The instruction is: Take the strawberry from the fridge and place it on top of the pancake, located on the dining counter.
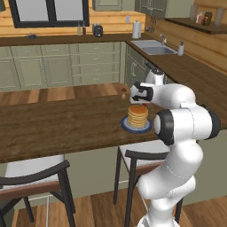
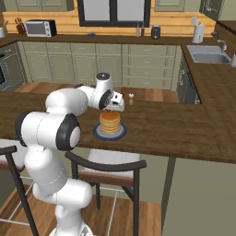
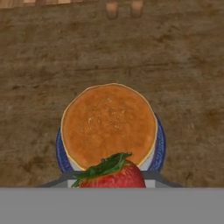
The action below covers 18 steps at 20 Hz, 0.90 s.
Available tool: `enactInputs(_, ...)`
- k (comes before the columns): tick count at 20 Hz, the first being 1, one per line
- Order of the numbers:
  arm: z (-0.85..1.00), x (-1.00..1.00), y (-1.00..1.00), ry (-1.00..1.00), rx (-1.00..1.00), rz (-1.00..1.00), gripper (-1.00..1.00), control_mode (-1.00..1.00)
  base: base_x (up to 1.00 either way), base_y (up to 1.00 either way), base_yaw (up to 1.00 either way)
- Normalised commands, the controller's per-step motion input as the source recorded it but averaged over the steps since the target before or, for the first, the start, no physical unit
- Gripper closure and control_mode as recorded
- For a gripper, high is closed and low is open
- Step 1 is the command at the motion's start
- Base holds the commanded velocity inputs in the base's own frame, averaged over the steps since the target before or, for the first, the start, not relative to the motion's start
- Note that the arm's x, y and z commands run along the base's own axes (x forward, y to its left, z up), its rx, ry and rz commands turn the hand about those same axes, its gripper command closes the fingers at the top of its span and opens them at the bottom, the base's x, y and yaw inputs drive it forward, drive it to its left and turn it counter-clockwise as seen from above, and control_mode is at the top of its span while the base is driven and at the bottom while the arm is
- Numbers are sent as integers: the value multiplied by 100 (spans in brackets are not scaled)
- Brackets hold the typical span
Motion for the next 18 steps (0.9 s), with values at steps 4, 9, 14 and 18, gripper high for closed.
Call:
enactInputs(4,-11,19,0,0,-1,5,100,-100,0,0,0)
enactInputs(9,-6,41,0,5,-10,3,100,-100,0,0,0)
enactInputs(14,-11,23,0,11,-5,2,100,-100,0,0,0)
enactInputs(18,-15,10,4,2,0,0,100,-100,0,0,0)
